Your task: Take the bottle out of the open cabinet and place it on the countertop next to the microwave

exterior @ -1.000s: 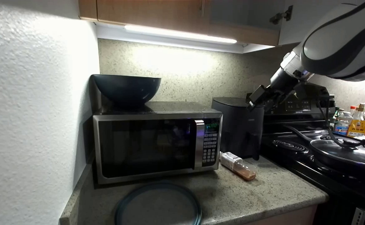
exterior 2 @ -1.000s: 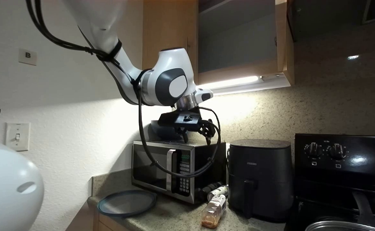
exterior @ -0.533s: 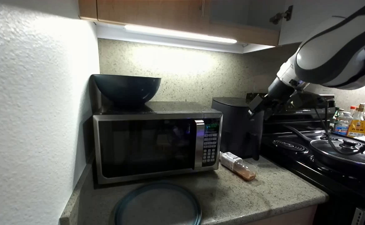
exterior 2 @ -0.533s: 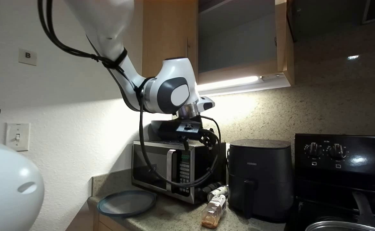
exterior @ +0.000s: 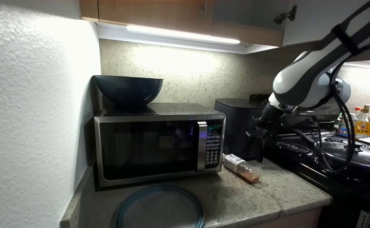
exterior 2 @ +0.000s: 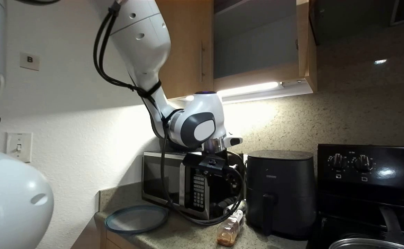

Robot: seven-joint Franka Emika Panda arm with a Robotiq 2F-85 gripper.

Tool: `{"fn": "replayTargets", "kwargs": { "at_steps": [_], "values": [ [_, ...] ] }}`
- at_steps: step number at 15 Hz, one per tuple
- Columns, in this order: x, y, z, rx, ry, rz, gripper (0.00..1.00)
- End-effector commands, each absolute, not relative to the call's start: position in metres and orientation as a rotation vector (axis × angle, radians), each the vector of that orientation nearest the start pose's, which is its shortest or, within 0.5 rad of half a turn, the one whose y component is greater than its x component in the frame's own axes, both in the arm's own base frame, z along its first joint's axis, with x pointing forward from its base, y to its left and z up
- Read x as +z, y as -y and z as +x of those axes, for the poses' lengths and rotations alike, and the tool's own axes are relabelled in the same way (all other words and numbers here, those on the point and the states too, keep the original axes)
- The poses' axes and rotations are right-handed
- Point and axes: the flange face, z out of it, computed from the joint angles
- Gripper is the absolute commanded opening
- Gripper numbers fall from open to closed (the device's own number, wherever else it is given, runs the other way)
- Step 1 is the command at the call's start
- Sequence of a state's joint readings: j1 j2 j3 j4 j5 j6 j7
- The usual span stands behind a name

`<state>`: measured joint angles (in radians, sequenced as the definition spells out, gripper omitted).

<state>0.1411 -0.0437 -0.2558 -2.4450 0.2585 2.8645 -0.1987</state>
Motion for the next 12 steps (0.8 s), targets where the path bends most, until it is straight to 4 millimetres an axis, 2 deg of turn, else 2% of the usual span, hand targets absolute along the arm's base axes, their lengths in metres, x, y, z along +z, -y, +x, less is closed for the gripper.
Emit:
{"fn": "replayTargets", "kwargs": {
  "at_steps": [1, 2, 3, 5, 10, 12],
  "values": [
    [0.343, 0.08, 0.533, -0.666, -0.246, -2.961, 1.0],
    [0.338, 0.082, 0.536, -0.638, -0.272, -2.949, 1.0],
    [0.347, 0.079, 0.525, -0.677, -0.272, -2.963, 1.0],
    [0.341, 0.079, 0.529, -0.663, -0.275, -2.969, 1.0],
    [0.341, 0.077, 0.53, -0.677, -0.257, -2.963, 1.0],
    [0.331, 0.074, 0.54, -0.666, -0.215, -2.961, 1.0]
  ]
}}
